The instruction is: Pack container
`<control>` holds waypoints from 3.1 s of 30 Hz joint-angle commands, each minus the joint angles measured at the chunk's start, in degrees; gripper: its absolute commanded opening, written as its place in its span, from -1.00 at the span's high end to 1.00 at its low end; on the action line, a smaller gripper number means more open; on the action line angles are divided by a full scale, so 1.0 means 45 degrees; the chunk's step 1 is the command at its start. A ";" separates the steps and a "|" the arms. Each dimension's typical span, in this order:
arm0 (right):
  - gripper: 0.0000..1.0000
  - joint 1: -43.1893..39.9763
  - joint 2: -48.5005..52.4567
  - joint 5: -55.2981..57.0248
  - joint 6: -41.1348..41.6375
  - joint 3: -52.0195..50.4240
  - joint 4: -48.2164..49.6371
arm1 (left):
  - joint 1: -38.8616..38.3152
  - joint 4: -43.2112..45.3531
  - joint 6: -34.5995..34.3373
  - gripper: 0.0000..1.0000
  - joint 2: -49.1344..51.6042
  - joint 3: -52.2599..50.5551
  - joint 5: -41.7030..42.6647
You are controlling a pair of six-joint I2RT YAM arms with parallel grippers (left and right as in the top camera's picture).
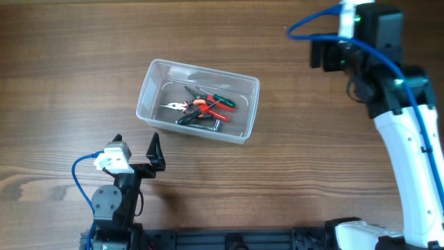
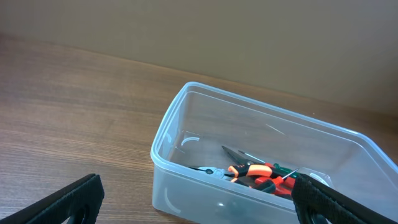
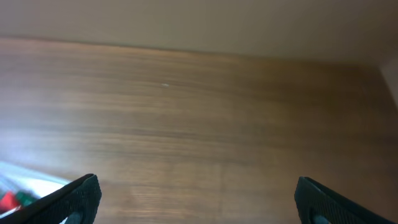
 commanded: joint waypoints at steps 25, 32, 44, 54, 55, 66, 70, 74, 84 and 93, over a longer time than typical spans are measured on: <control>-1.00 -0.2628 0.1627 -0.2220 0.2137 -0.0257 -0.0724 | 0.0073 -0.0010 -0.0117 -1.00 -0.0029 -0.0058 -0.0034; -0.99 -0.2628 0.1632 -0.2229 0.2147 -0.0257 -0.0733 | 0.0073 -0.0010 -0.0117 -1.00 -0.0029 -0.0053 -0.0034; -1.00 -0.2628 0.1632 -0.2229 0.2147 -0.0257 -0.0738 | 0.0073 -0.0010 -0.0117 -1.00 -0.0029 -0.0053 -0.0034; -0.99 -0.2628 0.0393 0.0588 -0.0495 -0.0262 -0.0753 | 0.0073 -0.0010 -0.0117 -1.00 -0.0029 -0.0058 -0.0034; -0.99 -0.2618 0.0010 0.0743 -0.0612 -0.0262 -0.0729 | 0.0073 -0.0010 -0.0117 -1.00 -0.0029 -0.0053 -0.0034; -0.99 -0.2623 -0.5411 0.2832 -0.1452 -0.0296 -0.0767 | 0.0073 -0.0010 -0.0117 -1.00 -0.0029 -0.0058 -0.0034; -1.00 -0.2710 -0.7723 0.0894 -0.1375 -0.1545 -0.0709 | 0.0073 -0.0010 -0.0117 -1.00 -0.0029 -0.0053 -0.0034; -0.99 -0.2968 -0.9666 -0.1069 0.0277 -0.4333 0.0597 | 0.0073 -0.0010 -0.0117 -1.00 -0.0029 -0.0053 -0.0034; -0.99 -0.2973 -1.3959 -0.2803 0.3589 -1.3211 0.6086 | 0.0073 -0.0010 -0.0117 -1.00 -0.0029 -0.0053 -0.0034; -0.99 -0.2973 -1.7204 -0.3050 0.3920 -1.6334 0.6436 | 0.0073 -0.0010 -0.0117 -1.00 -0.0029 -0.0053 -0.0034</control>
